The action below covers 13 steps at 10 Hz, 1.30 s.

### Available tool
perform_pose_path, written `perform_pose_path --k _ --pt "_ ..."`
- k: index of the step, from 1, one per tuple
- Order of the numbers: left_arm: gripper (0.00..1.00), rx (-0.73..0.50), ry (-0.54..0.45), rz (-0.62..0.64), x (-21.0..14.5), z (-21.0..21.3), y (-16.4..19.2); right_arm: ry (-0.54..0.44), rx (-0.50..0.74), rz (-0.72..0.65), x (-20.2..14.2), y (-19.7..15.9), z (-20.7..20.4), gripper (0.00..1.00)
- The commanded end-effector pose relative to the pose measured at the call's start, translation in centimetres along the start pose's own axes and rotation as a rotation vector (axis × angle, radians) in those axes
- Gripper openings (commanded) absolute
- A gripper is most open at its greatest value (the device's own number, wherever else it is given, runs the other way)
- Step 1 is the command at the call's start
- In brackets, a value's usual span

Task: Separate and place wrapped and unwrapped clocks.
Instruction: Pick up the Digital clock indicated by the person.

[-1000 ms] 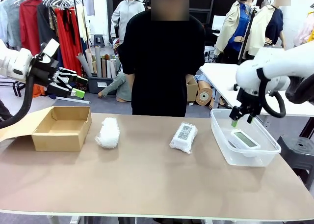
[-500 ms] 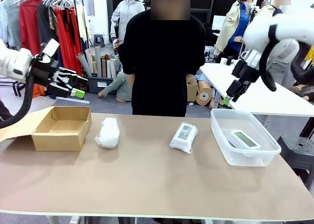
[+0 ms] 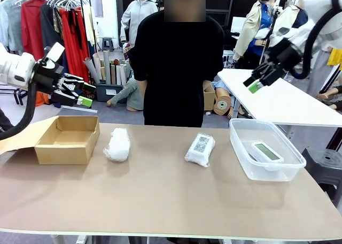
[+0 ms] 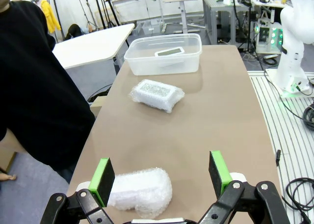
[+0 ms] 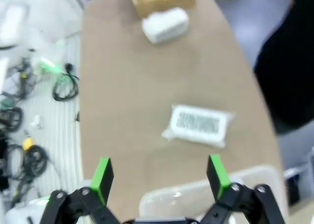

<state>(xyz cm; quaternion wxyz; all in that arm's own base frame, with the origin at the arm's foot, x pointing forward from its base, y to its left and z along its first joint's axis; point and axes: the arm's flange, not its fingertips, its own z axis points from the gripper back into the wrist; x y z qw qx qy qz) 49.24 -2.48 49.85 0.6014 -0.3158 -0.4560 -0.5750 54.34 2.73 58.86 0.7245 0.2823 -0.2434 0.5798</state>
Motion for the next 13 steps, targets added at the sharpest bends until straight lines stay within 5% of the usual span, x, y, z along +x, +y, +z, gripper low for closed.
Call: perform_pose_path --k 1,5,7,8,11,13 --pt "1.00 0.000 -0.002 -0.002 0.1 0.0 0.0 -0.159 0.069 0.146 -3.6 2.9 1.1 1.00" --pt "1.00 0.000 -0.002 -0.002 0.1 0.0 0.0 -0.323 0.109 0.244 -7.0 2.4 1.3 1.00" --pt "1.00 0.000 -0.002 -0.002 0.1 0.0 0.0 -0.263 -0.018 0.112 -6.7 1.4 0.2 1.00" --pt "1.00 0.000 -0.002 -0.002 0.1 0.0 0.0 -0.286 0.098 0.210 -7.2 2.6 1.2 1.00" --pt "1.00 0.000 -0.002 -0.002 0.1 0.0 0.0 -0.275 0.076 0.185 -7.6 1.8 0.7 1.00" --pt "1.00 0.000 -0.002 -0.002 0.1 0.0 0.0 -0.362 0.094 0.188 -9.6 0.9 -2.5 1.00"
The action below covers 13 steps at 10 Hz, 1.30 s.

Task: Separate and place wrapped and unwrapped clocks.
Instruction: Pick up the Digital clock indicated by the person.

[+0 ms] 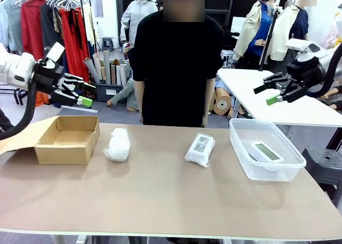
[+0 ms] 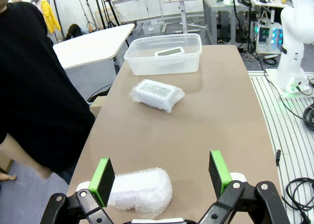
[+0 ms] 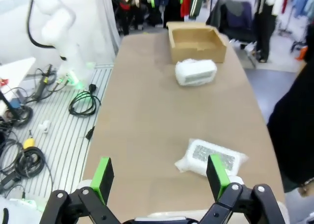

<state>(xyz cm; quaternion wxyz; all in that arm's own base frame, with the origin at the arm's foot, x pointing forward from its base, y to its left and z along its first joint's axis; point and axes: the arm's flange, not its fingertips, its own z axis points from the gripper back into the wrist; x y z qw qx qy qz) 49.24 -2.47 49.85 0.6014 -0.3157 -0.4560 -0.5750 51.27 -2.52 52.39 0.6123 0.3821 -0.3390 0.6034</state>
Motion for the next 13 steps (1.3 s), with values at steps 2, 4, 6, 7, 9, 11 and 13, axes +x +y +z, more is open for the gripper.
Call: perform_pose_path --k 2,4,6,7,9,11,13 --pt "1.00 -0.001 -0.002 -0.002 0.1 0.0 -0.1 -0.113 -0.069 0.050 -1.9 0.1 -2.3 1.00" --pt "1.00 -0.001 -0.002 -0.002 0.1 0.0 -0.1 -0.151 -0.125 0.075 -1.8 0.1 -3.0 1.00" --pt "1.00 -0.001 -0.002 -0.002 0.1 0.0 -0.1 -0.121 -0.127 0.126 -1.3 0.6 -3.9 1.00" --pt "1.00 -0.001 -0.002 -0.002 0.1 0.0 -0.1 -0.116 -0.105 0.131 -1.1 0.7 -4.3 1.00" --pt "1.00 -0.001 -0.002 -0.002 0.1 0.0 -0.1 -0.121 -0.095 0.094 -1.0 0.0 -3.3 1.00" --pt "1.00 -0.001 -0.002 -0.002 0.1 0.0 -0.1 -0.121 -0.095 0.094 -1.0 0.0 -3.3 1.00" --pt "1.00 -0.001 -0.002 -0.002 0.1 0.0 -0.1 -0.121 -0.095 0.094 -1.0 0.0 -3.3 1.00"
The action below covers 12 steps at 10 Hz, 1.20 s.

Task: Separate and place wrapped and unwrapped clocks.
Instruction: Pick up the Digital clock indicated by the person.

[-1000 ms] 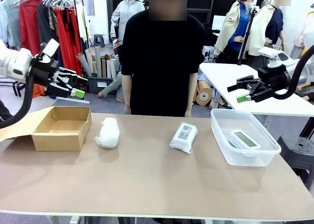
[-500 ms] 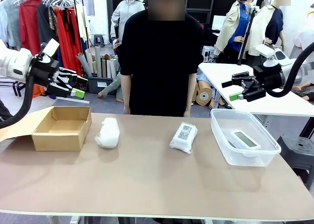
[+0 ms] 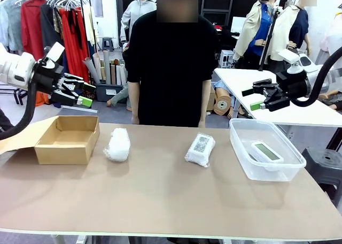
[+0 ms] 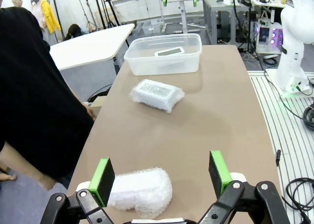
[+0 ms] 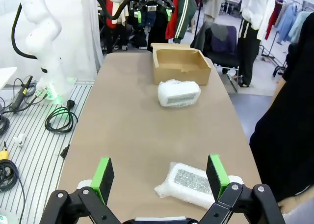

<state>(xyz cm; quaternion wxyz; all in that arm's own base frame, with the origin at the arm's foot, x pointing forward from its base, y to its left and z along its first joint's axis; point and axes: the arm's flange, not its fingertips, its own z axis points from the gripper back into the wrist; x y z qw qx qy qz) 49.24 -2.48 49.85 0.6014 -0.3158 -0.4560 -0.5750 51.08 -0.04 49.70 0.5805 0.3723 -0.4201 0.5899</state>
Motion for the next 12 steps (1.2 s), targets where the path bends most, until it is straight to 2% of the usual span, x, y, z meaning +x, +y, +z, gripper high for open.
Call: perform_pose_path --k 1,12 --pt "1.00 0.000 -0.002 -0.002 0.12 0.00 -0.05 -0.002 0.000 0.004 0.18 -0.02 0.12 1.00" --pt "1.00 0.000 -0.002 -0.002 0.12 0.00 -0.05 -0.002 0.000 0.004 0.18 -0.02 0.12 1.00"
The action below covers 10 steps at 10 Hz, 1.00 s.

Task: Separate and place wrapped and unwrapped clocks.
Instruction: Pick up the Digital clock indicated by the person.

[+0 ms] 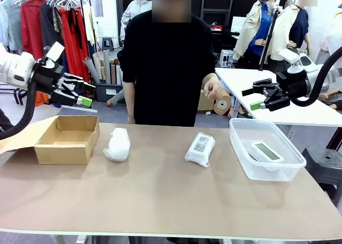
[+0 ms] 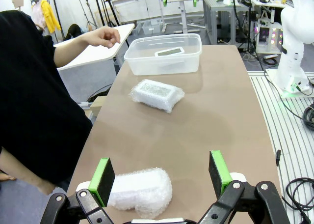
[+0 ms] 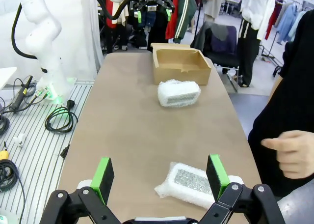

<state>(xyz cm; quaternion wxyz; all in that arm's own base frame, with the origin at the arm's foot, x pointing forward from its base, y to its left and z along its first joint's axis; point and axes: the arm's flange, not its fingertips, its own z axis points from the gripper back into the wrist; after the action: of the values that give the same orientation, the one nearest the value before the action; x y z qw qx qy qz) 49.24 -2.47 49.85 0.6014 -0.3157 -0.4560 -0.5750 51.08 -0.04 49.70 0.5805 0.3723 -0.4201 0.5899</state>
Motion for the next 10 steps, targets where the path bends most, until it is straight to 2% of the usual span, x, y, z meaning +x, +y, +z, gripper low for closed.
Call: perform_pose_path --k 1,10 --pt "1.00 0.000 -0.002 -0.002 0.12 0.00 -0.05 -0.002 0.000 0.004 0.18 -0.02 0.12 1.00" --pt "1.00 0.000 -0.002 -0.002 0.12 0.00 -0.05 -0.002 0.000 0.004 0.18 -0.02 0.12 1.00"
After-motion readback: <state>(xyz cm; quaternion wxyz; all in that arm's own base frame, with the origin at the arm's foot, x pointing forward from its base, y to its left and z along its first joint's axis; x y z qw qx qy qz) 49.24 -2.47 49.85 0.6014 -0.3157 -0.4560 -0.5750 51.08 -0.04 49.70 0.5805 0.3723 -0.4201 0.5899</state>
